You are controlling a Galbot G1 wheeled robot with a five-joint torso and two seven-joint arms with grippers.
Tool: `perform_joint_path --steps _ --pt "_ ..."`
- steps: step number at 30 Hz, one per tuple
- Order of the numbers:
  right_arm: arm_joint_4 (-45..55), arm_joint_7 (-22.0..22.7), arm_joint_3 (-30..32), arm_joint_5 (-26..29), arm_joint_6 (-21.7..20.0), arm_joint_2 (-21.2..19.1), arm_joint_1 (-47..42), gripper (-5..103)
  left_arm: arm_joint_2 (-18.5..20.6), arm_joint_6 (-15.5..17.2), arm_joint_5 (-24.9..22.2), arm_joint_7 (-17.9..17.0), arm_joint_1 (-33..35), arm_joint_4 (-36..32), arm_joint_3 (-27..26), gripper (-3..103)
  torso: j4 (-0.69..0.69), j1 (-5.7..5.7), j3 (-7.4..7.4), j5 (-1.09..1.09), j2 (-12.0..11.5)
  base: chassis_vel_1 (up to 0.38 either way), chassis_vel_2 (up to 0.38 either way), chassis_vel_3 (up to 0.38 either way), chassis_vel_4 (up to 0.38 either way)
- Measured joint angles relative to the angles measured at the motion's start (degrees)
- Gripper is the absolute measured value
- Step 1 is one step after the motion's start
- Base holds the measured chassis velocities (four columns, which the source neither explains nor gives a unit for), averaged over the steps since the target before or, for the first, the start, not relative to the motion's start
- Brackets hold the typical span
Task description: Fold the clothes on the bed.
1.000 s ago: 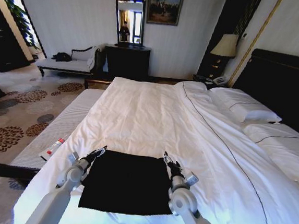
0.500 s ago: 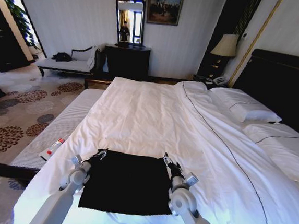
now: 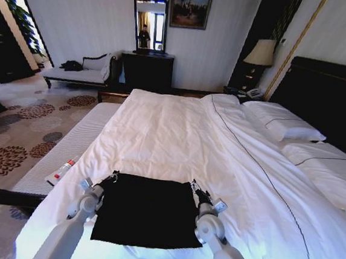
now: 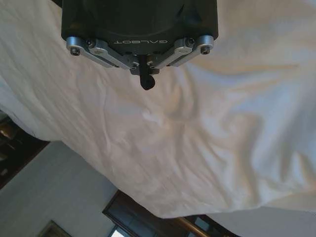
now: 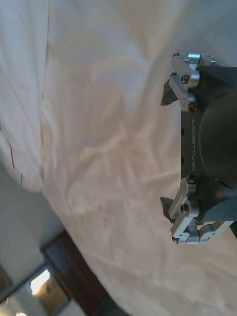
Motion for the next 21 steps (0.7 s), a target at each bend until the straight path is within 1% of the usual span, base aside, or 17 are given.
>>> perform_joint_path --steps 1,2,5,7,8,10,12,13,14,17,19,21 --pt "-0.55 -1.99 0.13 0.20 0.19 -0.42 0.00 100 0.21 0.00 -0.20 -0.06 -0.13 0.00 -0.28 1 0.00 0.00 0.00 0.00 0.00 0.000 0.000 0.000 0.000" --pt "-0.55 -1.99 0.13 0.20 0.19 -0.42 0.00 100 0.21 0.00 -0.20 -0.06 -0.13 0.00 -0.28 1 0.00 0.00 0.00 0.00 0.00 0.000 0.000 0.000 0.000" --pt "-1.54 -6.95 -0.15 2.63 0.46 -1.34 -0.17 100 0.81 0.01 -0.67 -0.28 -0.54 0.01 -0.91 1 -0.01 0.00 0.00 0.00 0.00 0.000 0.000 0.000 0.000" --pt "-3.08 -10.29 -0.90 3.87 0.71 -1.24 0.26 100 0.97 0.07 -0.85 -0.40 -0.64 0.02 -1.21 1 -0.01 0.00 0.00 0.01 0.00 0.000 0.000 0.000 0.000" --pt "-3.08 -10.29 -0.90 3.87 0.71 -1.24 0.26 100 0.97 0.07 -0.85 -0.40 -0.64 0.02 -1.21 1 -0.01 0.00 0.00 0.01 0.00 0.000 0.000 0.000 0.000" --pt "-5.83 -12.87 -1.60 3.72 0.97 -0.64 1.47 100 0.94 0.09 -0.85 -0.51 -0.55 -0.06 -1.28 1 0.00 0.00 0.00 0.00 0.00 0.000 0.000 0.000 0.000" --pt "-9.00 -14.39 -1.89 3.66 1.08 0.31 3.13 100 0.84 0.09 -0.75 -0.62 -0.23 -0.40 -1.30 1 0.01 0.00 0.00 0.00 0.00 0.000 0.000 0.000 0.000" --pt "-9.00 -14.39 -1.89 3.66 1.08 0.31 3.13 100 0.84 0.09 -0.75 -0.62 -0.23 -0.40 -1.30 1 0.01 0.00 0.00 0.00 0.00 0.000 0.000 0.000 0.000" --pt "-9.73 -14.97 -1.90 3.94 1.15 0.53 3.53 103 0.83 0.09 -0.68 -0.66 -0.07 -0.56 -1.30 1 0.01 0.00 0.00 0.01 0.00 0.000 0.000 0.000 0.000" --pt "-11.32 -18.79 -1.67 6.38 1.49 0.68 4.08 90 0.98 0.12 -0.49 -0.75 0.47 -1.15 -1.44 1 0.00 0.00 0.00 0.00 0.00 0.000 0.000 0.000 0.000" --pt "-11.40 -19.54 -1.63 6.77 1.59 0.61 3.98 90 1.05 0.13 -0.48 -0.75 0.55 -1.24 -1.50 1 0.00 0.00 0.00 0.01 0.00 0.000 0.000 0.000 0.000" --pt "-11.37 -20.80 -1.57 7.01 1.95 0.46 3.48 80 1.12 0.13 -0.41 -0.80 0.69 -1.32 -1.65 1 0.00 0.00 0.00 0.01 0.00 0.000 0.000 0.000 0.000"
